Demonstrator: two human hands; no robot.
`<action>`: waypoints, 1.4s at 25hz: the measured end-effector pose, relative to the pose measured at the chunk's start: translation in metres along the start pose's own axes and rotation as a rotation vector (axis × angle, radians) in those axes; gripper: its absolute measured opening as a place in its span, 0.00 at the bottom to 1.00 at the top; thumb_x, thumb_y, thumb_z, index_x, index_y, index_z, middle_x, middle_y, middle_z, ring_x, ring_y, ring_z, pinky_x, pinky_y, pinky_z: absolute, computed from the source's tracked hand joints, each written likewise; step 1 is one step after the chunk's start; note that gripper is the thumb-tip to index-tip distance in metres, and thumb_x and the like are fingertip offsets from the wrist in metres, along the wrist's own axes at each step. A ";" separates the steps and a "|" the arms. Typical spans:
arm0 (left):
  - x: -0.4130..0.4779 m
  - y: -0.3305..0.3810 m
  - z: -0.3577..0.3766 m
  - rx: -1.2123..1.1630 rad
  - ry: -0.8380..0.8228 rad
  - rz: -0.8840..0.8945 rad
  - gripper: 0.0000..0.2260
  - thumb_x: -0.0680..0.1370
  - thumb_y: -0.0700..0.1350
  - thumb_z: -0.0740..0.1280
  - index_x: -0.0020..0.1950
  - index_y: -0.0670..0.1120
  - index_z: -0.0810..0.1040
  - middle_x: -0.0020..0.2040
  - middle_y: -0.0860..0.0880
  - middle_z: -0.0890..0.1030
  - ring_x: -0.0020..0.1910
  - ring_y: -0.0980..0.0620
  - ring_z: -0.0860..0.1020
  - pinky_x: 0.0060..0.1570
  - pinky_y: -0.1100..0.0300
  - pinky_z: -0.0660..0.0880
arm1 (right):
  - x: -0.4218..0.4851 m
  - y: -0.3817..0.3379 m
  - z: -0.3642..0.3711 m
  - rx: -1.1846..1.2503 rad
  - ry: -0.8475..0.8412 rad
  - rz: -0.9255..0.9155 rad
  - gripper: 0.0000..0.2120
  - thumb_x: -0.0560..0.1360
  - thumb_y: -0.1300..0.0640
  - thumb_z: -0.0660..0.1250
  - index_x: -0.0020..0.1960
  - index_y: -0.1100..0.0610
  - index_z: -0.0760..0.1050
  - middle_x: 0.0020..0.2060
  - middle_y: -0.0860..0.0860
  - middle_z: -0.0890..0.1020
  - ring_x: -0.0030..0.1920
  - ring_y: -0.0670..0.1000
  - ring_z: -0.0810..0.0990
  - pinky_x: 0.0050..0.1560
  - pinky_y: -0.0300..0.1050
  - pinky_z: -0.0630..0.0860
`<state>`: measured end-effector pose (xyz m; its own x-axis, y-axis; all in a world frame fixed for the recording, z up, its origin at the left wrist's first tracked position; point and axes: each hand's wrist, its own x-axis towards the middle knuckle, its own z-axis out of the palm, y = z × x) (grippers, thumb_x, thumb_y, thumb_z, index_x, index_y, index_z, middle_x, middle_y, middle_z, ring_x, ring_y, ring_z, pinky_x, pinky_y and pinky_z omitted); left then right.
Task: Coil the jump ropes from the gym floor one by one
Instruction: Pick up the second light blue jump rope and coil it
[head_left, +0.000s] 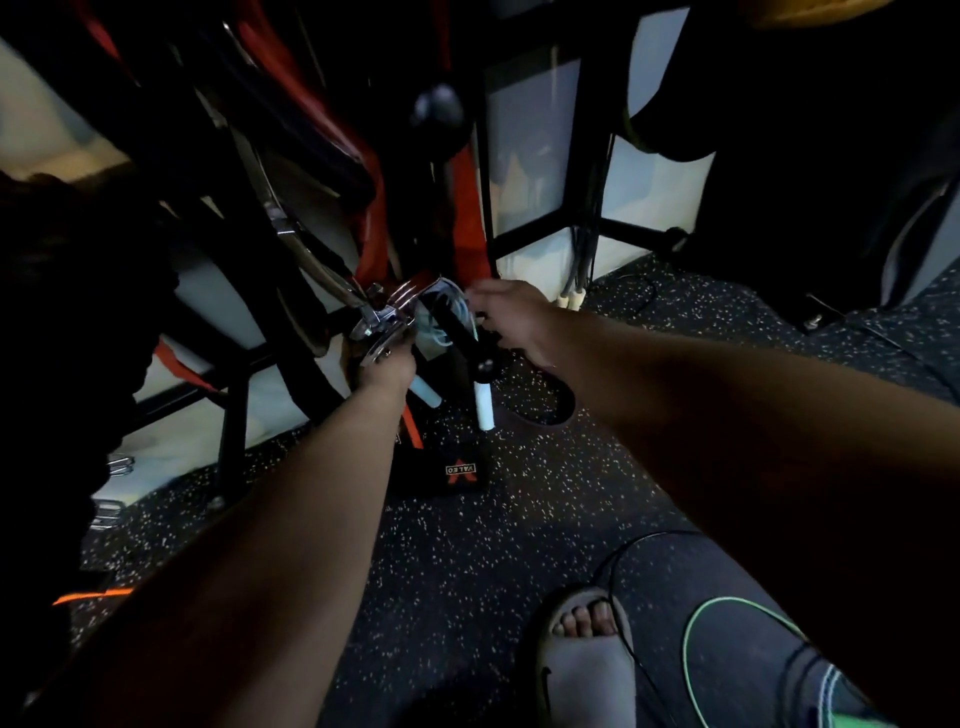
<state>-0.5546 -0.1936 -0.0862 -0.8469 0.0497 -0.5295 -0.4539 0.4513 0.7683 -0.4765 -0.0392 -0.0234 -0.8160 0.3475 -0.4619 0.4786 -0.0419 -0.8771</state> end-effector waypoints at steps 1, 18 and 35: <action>-0.020 0.006 -0.003 -0.008 -0.001 0.000 0.13 0.83 0.54 0.63 0.62 0.48 0.76 0.51 0.51 0.78 0.46 0.54 0.77 0.41 0.68 0.75 | -0.011 0.002 -0.006 0.062 -0.020 0.019 0.18 0.82 0.50 0.63 0.71 0.50 0.73 0.64 0.51 0.80 0.58 0.52 0.77 0.50 0.47 0.74; -0.324 0.046 -0.005 0.346 -0.415 0.569 0.03 0.77 0.48 0.73 0.49 0.51 0.82 0.47 0.51 0.84 0.43 0.52 0.83 0.39 0.63 0.75 | -0.326 0.088 -0.125 -0.084 0.358 -0.113 0.04 0.79 0.54 0.66 0.48 0.51 0.80 0.42 0.52 0.85 0.38 0.50 0.81 0.46 0.51 0.81; -0.484 -0.052 0.179 0.883 -0.874 0.813 0.06 0.75 0.51 0.75 0.47 0.50 0.83 0.41 0.54 0.82 0.42 0.51 0.82 0.35 0.68 0.72 | -0.544 0.271 -0.229 -0.252 0.651 0.208 0.03 0.78 0.54 0.67 0.47 0.51 0.81 0.38 0.48 0.82 0.38 0.49 0.80 0.43 0.42 0.73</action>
<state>-0.0717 -0.0816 0.0657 -0.2040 0.9100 -0.3609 0.6327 0.4039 0.6607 0.1715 -0.0249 0.0210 -0.3795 0.8460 -0.3746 0.7267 0.0219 -0.6866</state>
